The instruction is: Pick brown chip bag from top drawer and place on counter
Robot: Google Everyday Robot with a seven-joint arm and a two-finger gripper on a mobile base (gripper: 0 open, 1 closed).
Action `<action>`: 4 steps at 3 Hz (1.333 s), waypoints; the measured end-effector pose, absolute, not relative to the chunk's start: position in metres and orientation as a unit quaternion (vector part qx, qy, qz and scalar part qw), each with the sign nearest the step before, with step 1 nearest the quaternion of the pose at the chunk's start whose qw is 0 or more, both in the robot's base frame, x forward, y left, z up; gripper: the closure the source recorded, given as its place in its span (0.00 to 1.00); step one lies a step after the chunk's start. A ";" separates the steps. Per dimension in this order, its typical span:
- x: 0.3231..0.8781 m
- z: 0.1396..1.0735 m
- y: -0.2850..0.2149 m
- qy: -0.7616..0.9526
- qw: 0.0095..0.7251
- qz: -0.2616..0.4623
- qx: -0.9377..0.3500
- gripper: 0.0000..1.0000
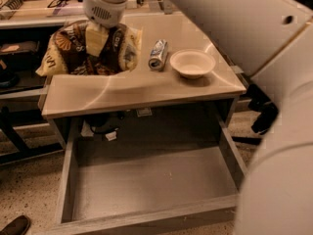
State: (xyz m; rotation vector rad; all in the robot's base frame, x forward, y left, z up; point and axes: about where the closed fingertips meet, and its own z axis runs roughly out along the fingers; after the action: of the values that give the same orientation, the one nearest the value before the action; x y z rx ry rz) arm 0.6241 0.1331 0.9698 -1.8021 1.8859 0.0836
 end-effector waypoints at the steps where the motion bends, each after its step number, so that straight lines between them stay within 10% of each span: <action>1: 0.645 0.960 0.142 0.707 0.254 0.041 -0.659 1.00; 4: 0.696 0.923 0.147 0.733 0.245 0.048 -0.633 1.00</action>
Offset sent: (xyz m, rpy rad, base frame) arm 0.0596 0.0144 -0.0372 0.0153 0.0648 -0.0702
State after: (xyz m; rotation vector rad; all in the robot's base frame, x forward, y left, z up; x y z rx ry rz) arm 0.6964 0.1472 0.9228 -1.7273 2.0021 0.1319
